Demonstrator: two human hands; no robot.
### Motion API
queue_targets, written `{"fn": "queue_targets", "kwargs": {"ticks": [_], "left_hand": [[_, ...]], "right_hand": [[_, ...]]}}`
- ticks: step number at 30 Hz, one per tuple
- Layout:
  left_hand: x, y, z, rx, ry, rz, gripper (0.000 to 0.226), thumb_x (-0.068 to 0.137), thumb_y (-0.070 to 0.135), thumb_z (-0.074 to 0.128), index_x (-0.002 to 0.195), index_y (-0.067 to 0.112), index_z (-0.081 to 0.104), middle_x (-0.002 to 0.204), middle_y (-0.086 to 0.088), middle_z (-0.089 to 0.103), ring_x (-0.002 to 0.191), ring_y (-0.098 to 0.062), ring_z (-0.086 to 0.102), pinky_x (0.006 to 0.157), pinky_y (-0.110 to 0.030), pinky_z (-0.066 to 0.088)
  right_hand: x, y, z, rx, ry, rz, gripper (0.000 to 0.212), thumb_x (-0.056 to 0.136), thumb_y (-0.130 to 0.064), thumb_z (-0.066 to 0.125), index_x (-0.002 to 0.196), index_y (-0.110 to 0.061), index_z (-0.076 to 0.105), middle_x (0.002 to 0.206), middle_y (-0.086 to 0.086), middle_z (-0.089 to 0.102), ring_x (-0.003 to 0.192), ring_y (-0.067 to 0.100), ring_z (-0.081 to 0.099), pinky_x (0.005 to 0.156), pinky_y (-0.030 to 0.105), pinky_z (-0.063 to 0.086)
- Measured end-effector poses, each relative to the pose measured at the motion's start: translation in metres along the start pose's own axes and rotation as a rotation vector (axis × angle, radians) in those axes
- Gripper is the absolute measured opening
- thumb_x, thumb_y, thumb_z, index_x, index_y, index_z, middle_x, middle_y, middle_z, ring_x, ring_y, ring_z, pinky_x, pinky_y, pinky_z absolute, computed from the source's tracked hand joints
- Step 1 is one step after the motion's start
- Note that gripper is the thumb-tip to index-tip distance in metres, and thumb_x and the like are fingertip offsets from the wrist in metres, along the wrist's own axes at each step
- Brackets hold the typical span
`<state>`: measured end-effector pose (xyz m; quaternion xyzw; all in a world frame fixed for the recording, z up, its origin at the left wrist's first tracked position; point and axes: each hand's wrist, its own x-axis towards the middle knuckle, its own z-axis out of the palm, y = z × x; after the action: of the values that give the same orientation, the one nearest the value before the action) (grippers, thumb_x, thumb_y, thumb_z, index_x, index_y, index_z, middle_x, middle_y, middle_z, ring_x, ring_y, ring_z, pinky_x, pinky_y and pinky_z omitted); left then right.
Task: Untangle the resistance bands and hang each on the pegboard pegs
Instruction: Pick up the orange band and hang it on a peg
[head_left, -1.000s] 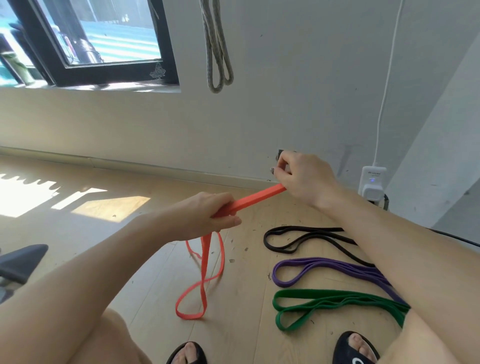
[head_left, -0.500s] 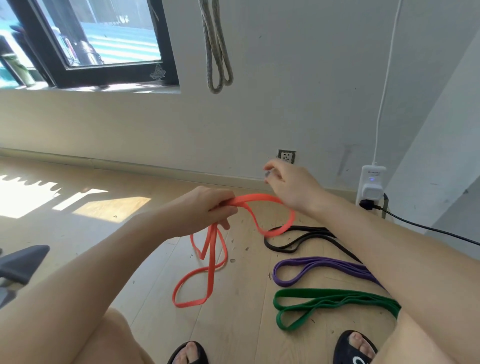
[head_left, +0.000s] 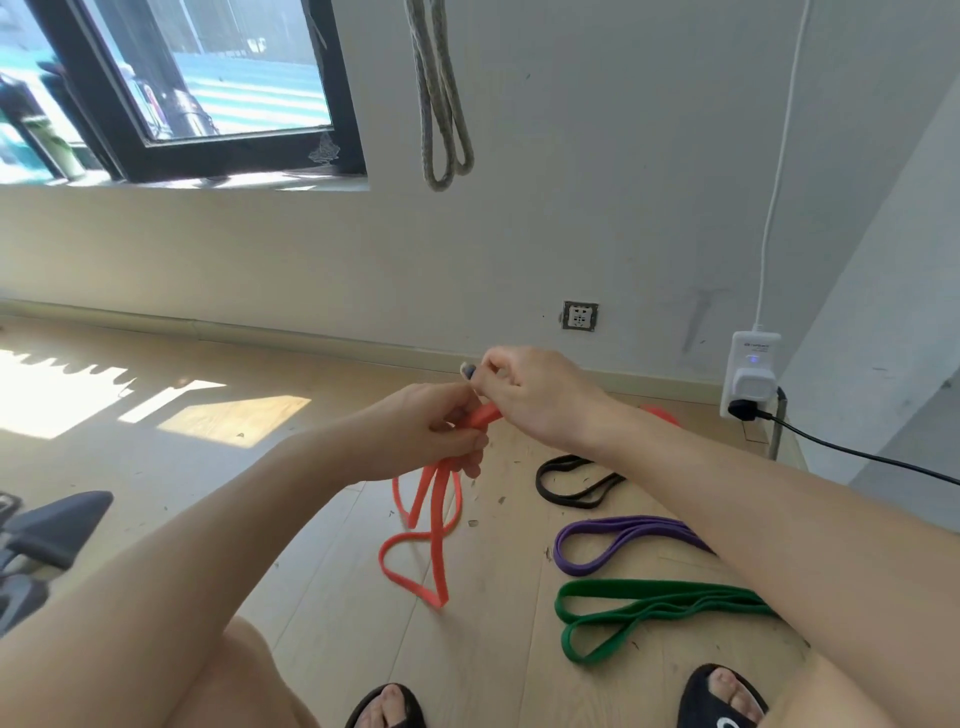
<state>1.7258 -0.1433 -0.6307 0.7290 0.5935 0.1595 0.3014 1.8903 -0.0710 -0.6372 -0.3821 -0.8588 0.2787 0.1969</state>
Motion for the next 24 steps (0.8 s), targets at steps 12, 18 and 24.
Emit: {"fn": "queue_targets", "kwargs": {"ticks": [12,18,24], "left_hand": [[0.003,-0.027,0.001,0.35,0.052,-0.058,0.02,0.104,0.033,0.051,0.094,0.017,0.042,0.08,0.0,0.059,0.066,-0.016,0.053,0.063,-0.03,0.044],[0.006,-0.016,-0.004,0.318,0.059,0.01,0.016,0.107,0.027,0.049,0.097,0.018,0.057,0.084,0.006,0.069,0.07,0.0,0.063,0.062,-0.013,0.043],[0.009,-0.019,-0.006,0.222,0.076,-0.005,0.009,0.1,0.024,0.062,0.094,0.02,0.067,0.079,0.009,0.076,0.074,0.0,0.072,0.072,-0.021,0.056]], "right_hand": [[0.005,0.038,-0.059,0.139,0.375,0.115,0.028,0.096,-0.043,0.065,0.08,-0.019,0.062,0.057,-0.008,0.063,0.05,0.012,0.049,0.054,0.03,0.038],[-0.006,0.067,-0.055,-0.016,0.231,0.193,0.024,0.1,-0.037,0.059,0.086,-0.018,0.065,0.063,0.001,0.066,0.055,0.011,0.054,0.058,0.031,0.038],[-0.005,0.069,-0.036,-0.033,0.048,0.221,0.015,0.104,-0.025,0.052,0.096,-0.02,0.063,0.071,-0.003,0.073,0.077,0.015,0.068,0.065,0.025,0.045]]}}
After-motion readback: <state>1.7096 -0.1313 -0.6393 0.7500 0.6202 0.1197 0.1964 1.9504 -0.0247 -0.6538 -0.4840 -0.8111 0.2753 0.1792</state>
